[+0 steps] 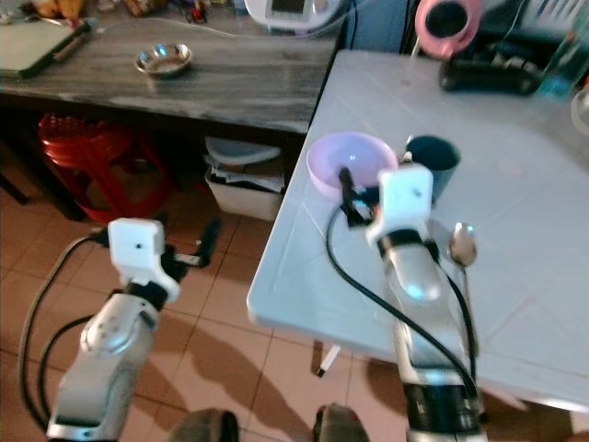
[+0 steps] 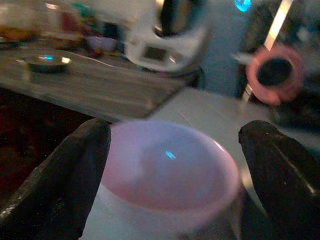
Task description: Setting the table
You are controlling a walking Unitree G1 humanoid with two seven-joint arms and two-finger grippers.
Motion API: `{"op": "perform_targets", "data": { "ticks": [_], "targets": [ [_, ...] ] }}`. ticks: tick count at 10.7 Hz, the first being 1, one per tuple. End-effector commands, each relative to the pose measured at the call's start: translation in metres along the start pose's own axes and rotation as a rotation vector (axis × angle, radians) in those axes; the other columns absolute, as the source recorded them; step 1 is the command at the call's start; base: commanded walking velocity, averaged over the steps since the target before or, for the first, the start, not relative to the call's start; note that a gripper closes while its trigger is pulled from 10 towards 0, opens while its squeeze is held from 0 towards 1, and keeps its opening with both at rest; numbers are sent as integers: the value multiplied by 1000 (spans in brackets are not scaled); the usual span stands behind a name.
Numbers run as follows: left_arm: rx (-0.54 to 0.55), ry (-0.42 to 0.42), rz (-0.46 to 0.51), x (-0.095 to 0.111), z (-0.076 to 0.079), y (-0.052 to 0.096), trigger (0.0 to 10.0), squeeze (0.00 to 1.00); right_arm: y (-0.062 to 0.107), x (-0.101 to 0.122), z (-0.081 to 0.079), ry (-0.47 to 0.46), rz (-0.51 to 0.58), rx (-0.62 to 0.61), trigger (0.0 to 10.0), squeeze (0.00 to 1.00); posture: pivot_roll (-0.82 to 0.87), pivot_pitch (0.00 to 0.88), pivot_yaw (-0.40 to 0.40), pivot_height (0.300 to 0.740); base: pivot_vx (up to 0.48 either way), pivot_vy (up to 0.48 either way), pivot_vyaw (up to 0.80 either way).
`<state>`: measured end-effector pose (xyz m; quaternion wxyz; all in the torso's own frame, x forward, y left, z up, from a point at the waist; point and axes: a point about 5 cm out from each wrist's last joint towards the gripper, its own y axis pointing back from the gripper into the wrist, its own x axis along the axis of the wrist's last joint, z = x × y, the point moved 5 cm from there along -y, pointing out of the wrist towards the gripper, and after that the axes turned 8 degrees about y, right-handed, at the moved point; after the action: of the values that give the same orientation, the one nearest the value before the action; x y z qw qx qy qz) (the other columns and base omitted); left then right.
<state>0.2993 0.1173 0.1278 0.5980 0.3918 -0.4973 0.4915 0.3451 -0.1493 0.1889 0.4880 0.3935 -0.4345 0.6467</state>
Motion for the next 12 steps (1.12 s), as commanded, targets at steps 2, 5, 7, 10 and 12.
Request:
{"op": "perform_targets", "data": {
  "ticks": [2, 5, 7, 10, 12],
  "targets": [
    [20, -2, -5, 1, -3, 2, 10000, 0, -16, -3, -7, 82, -26, 109, 10000, 973, -21, 139, 19, 740, 0, 0, 0],
    [29, 1, -21, -3, -3, 7, 10000, 0, -28, -14, -14, 150, -96, 276, 10000, 0, -10, 154, 9, 740, 0, 0, 0],
    [21, 5, -32, -5, -1, 7, 10000, 0, -35, -15, -20, 199, -104, 347, 10000, 0, -13, 155, 11, 740, 0, 0, 0],
    [12, 12, -46, -8, 1, 7, 10000, 0, -39, -24, -22, 273, -150, 398, 10000, 0, -16, 156, 9, 740, 0, 0, 0],
    [6, 18, -53, -9, 3, 7, 10000, 0, -40, -38, -21, 315, -222, 431, 7529, 0, -13, 160, 8, 740, 0, 0, 0]
  ]
}}
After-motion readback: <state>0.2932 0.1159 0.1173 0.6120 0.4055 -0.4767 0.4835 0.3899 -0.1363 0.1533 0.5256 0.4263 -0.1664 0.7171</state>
